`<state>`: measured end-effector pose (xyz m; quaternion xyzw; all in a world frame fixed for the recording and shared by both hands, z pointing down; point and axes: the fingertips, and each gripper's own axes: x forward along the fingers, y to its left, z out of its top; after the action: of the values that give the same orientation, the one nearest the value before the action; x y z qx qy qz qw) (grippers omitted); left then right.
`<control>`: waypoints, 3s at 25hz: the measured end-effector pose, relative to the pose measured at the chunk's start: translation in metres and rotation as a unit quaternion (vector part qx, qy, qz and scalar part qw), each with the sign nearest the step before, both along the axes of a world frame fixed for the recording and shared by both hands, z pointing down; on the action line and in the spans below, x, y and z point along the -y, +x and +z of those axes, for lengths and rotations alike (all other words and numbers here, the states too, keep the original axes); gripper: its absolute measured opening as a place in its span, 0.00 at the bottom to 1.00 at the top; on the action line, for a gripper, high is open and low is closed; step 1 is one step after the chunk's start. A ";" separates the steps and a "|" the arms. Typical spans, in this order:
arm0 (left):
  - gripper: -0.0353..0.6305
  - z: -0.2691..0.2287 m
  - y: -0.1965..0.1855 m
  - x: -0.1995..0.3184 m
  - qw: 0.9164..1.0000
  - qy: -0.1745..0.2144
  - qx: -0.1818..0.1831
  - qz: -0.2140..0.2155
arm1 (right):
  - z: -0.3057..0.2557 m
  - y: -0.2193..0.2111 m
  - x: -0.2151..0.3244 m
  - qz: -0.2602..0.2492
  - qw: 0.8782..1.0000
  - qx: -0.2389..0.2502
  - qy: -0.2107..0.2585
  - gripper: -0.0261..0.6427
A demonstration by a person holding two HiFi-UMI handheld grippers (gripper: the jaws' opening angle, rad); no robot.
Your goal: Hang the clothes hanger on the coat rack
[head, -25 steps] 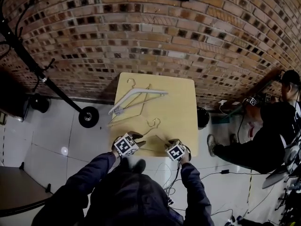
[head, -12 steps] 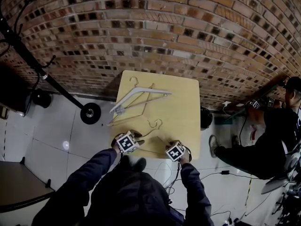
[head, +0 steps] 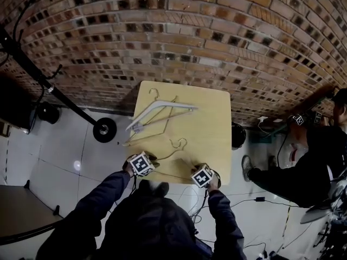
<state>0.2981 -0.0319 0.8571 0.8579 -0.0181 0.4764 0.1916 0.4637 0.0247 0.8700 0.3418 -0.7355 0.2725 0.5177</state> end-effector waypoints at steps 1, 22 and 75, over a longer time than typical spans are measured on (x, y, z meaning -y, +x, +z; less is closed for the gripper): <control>0.26 0.002 0.001 0.000 1.000 0.001 0.002 0.006 | -0.001 0.001 0.000 0.005 1.000 0.000 0.007 0.17; 0.29 0.028 0.046 -0.018 0.986 0.078 0.049 0.138 | -0.044 -0.003 -0.005 -0.008 0.996 -0.001 0.091 0.17; 0.20 -0.328 -0.523 0.141 0.882 0.418 0.037 -0.216 | -0.372 -0.558 0.207 -0.295 0.867 -0.011 0.402 0.17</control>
<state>-0.2245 -0.1731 0.5295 0.8147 -0.4076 0.4032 -0.0874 -0.0946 -0.1825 0.4984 0.2901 -0.8423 -0.2155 0.3999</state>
